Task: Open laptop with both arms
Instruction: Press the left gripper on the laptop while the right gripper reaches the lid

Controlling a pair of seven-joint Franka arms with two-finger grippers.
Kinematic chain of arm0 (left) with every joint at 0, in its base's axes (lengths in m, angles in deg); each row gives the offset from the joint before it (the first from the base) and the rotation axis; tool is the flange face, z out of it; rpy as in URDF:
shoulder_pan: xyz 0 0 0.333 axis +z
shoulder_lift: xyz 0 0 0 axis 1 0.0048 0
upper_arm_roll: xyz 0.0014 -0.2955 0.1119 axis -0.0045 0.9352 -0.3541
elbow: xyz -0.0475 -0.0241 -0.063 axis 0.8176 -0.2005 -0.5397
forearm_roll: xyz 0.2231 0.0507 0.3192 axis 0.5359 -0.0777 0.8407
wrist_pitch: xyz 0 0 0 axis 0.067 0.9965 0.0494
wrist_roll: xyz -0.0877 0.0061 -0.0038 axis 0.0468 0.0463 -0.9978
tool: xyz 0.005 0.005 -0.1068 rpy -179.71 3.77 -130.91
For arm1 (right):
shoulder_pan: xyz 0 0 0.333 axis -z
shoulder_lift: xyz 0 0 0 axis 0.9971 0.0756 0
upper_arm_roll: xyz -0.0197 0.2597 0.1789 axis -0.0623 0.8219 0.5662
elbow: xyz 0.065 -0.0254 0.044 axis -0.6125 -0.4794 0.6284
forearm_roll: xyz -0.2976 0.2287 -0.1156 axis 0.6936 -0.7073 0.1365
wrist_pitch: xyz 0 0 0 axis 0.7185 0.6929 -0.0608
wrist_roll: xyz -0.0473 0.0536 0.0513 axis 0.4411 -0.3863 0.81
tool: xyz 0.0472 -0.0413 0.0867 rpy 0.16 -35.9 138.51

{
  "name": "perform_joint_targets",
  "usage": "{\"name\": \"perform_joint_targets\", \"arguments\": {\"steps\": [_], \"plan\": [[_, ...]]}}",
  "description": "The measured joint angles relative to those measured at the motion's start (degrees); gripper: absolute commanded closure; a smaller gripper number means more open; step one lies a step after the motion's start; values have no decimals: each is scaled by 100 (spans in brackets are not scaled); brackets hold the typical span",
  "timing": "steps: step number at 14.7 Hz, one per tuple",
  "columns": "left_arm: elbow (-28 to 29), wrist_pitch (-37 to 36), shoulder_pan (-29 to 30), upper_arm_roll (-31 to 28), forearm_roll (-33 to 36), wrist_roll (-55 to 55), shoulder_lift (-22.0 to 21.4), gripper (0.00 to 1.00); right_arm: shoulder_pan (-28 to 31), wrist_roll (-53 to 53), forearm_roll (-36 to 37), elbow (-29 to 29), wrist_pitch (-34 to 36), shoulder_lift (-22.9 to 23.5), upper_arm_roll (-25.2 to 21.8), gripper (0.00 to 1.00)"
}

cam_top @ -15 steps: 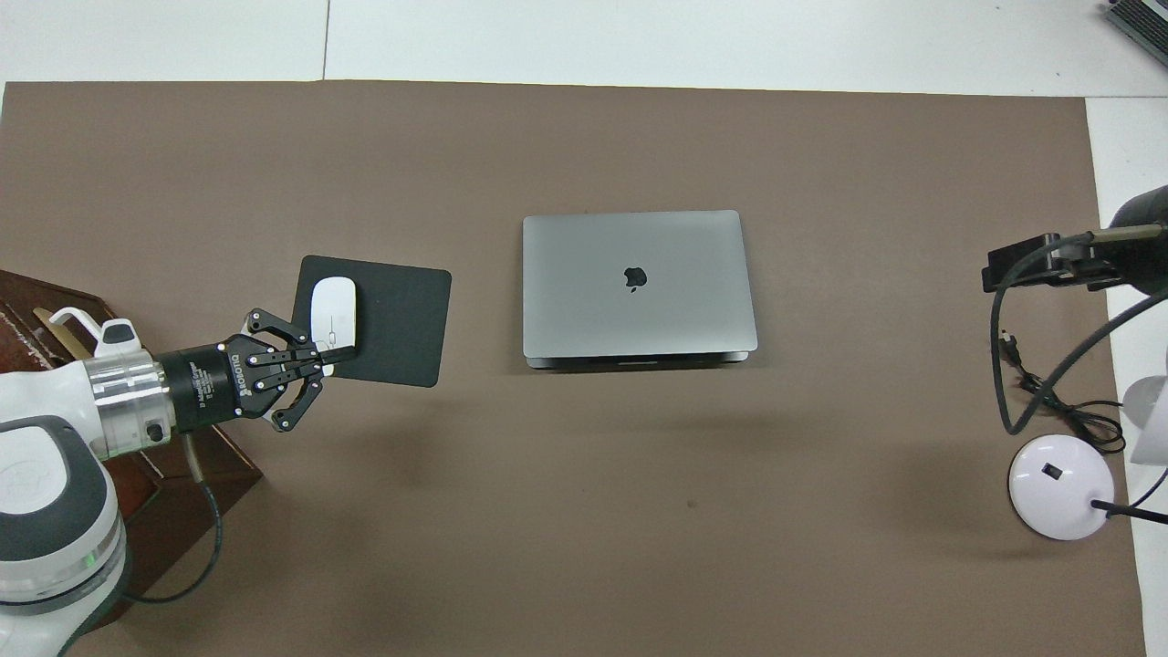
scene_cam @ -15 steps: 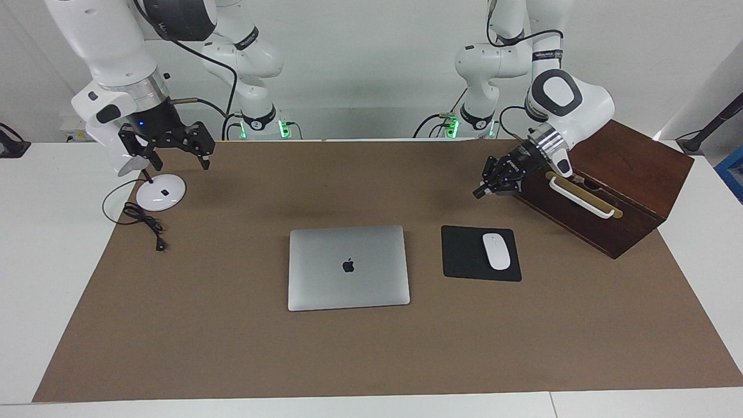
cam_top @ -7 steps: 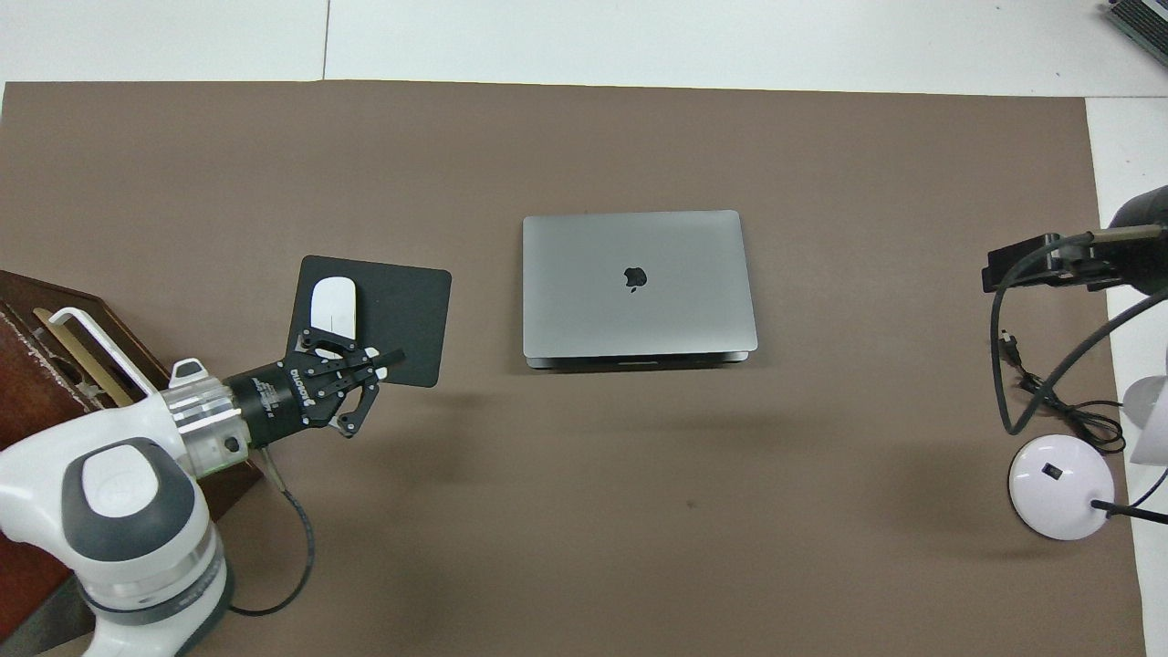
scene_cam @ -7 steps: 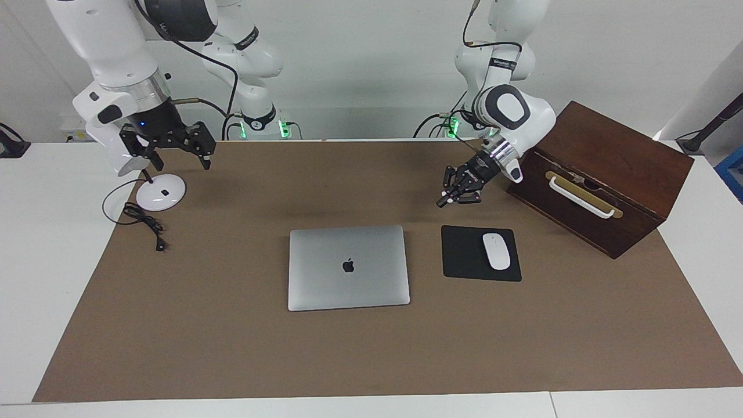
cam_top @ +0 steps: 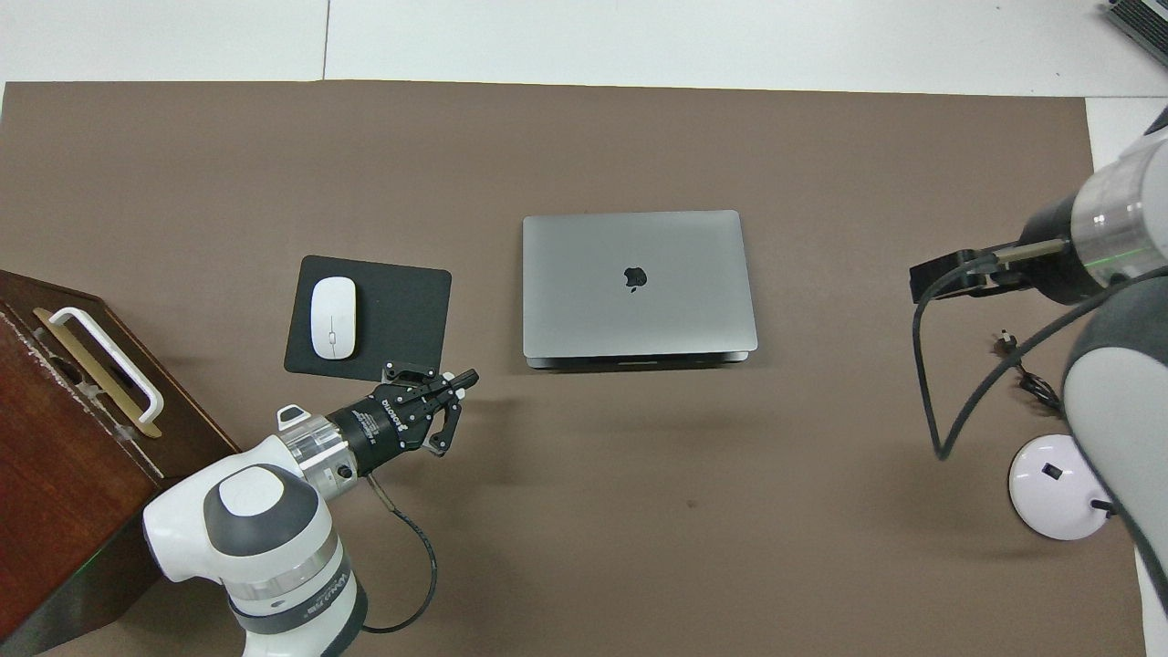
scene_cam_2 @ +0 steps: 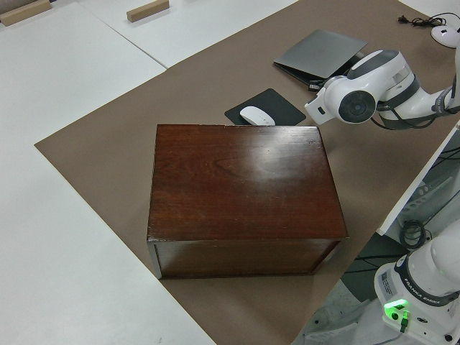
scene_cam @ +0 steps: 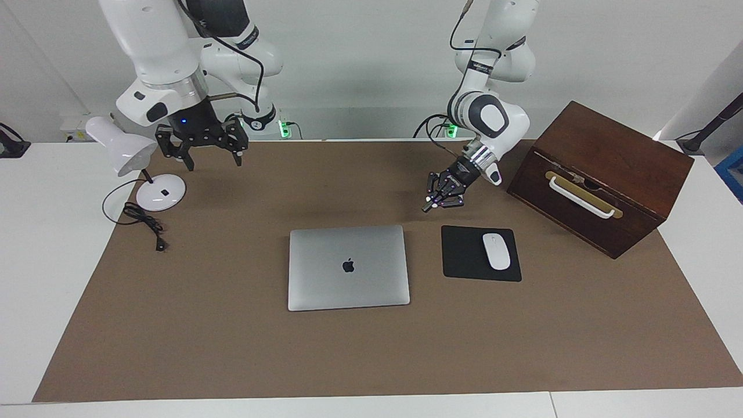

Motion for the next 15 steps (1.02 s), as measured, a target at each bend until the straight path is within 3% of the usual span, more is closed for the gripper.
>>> {"name": "perform_joint_targets", "arguments": {"steps": [4,9,15], "plan": [[-5,-143,-203,1,-949,838,242,100,-626,-504,375,-373,-512,-132,29,0],[-9,-908,-222,-5,-1905,1941,660,100,-874,-2316,841,-1247,-1431,-511,39,0],[-143,-1087,-284,-4,-2230,2419,1000,100,-1399,-3339,1523,-1842,-2185,-685,42,0]]}}
